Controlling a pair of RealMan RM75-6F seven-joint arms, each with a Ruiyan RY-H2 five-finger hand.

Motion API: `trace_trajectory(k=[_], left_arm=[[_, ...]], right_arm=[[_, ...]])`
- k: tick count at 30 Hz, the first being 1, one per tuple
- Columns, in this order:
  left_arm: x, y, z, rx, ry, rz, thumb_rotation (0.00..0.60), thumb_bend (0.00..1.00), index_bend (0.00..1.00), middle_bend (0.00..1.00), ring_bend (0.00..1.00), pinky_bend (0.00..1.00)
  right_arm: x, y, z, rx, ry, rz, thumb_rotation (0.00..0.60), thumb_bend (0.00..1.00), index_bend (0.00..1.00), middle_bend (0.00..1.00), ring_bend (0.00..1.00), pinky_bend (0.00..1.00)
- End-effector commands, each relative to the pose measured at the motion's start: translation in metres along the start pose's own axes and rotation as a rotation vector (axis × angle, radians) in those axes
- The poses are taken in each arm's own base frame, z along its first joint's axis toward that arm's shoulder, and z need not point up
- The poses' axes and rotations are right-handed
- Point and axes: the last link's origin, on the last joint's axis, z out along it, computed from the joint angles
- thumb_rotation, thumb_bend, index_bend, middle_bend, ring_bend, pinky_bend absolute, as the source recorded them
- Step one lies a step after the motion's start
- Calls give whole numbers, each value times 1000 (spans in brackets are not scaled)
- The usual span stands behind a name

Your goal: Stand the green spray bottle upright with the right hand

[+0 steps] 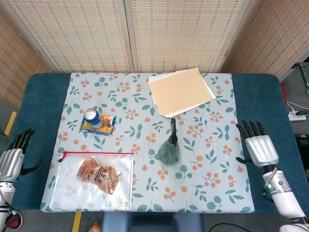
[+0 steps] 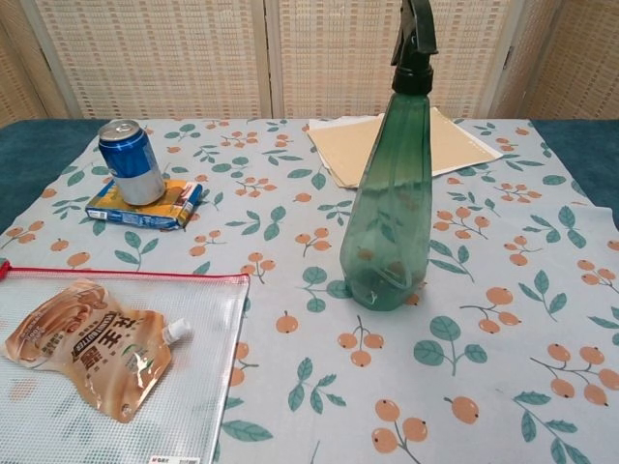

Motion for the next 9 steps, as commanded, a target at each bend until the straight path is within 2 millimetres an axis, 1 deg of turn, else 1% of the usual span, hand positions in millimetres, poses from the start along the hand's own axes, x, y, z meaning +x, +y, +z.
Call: trace_trajectory(k=[1,5,9], left_arm=[[1,0,-1,1,4,-4,600,259,0,0,0,151],[2,0,-1,-3,7,-7,600,260,0,0,0,150],[2,0,0,-7,4,-5,600,260,0,0,0,149]], right_arm=[[3,10,-3,4,78,47,600,0,0,0,0,0],[0,16,-14,-4,98,48,600,0,0,0,0,0],[2,20,-17,-7,125,74,600,0,0,0,0,0]])
